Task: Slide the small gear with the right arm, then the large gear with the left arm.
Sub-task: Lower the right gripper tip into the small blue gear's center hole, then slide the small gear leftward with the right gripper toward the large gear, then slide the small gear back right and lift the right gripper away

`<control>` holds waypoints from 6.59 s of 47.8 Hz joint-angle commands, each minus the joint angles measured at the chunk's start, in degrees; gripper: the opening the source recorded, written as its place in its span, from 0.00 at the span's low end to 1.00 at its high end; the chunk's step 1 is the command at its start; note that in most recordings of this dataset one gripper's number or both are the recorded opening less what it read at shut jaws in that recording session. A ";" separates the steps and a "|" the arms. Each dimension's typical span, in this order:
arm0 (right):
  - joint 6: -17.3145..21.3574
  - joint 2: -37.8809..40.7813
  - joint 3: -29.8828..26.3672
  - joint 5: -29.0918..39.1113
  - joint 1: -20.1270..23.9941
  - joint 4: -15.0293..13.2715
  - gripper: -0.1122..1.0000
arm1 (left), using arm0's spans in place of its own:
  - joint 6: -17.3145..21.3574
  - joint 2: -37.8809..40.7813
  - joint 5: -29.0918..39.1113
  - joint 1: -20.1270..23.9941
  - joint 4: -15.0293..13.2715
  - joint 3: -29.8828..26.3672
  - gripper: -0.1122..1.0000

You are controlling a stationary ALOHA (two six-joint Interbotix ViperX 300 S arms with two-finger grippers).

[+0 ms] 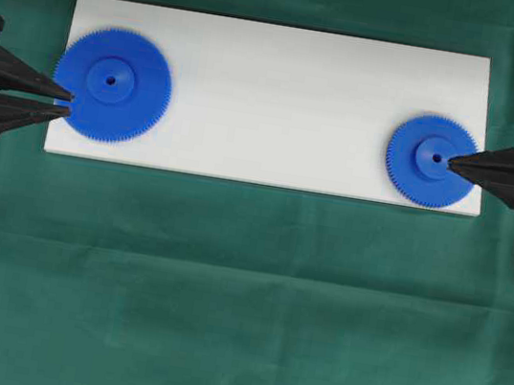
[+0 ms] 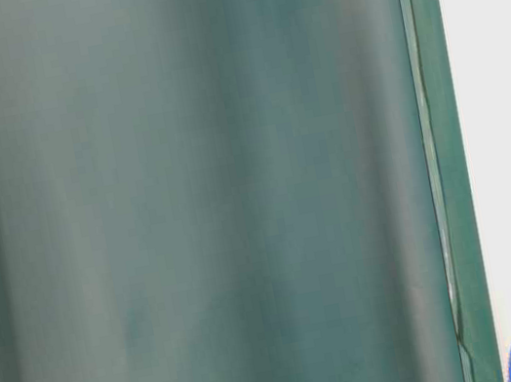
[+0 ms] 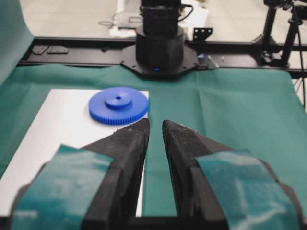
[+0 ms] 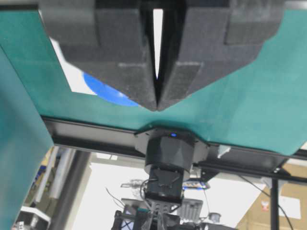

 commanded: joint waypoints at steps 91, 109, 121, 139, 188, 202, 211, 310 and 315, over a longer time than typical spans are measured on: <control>14.50 12.92 1.32 35.07 -19.78 -1.14 0.56 | -0.26 0.44 -0.53 2.29 -1.05 0.09 0.10; 15.03 19.95 4.22 27.25 -19.69 -1.05 0.56 | -0.26 0.53 -0.53 2.20 -1.14 0.18 0.10; 15.03 22.68 4.48 24.43 -19.69 -1.05 0.56 | -0.70 0.53 -0.53 2.29 -1.14 0.26 0.10; 15.73 26.28 4.75 21.62 -19.07 -0.88 0.56 | -0.70 0.53 -0.53 2.20 -1.14 0.53 0.10; 17.23 44.91 -3.69 10.02 -16.00 -3.52 0.56 | -0.88 0.62 -0.53 2.29 -1.14 1.14 0.10; 17.14 63.81 -24.61 12.57 -13.80 -10.11 0.56 | -2.29 -0.18 -0.53 2.20 -1.14 1.85 0.10; 17.23 69.61 -34.37 14.68 -12.92 -13.89 0.56 | -5.10 -0.88 -0.53 2.20 -1.23 3.16 0.10; 24.08 60.73 -24.52 23.64 -19.60 -19.69 0.56 | -7.12 -10.28 5.54 2.20 -1.14 6.94 0.10; 26.63 54.84 -16.44 23.64 -22.06 -19.69 0.56 | -7.12 -10.37 6.24 2.29 -1.14 6.94 0.10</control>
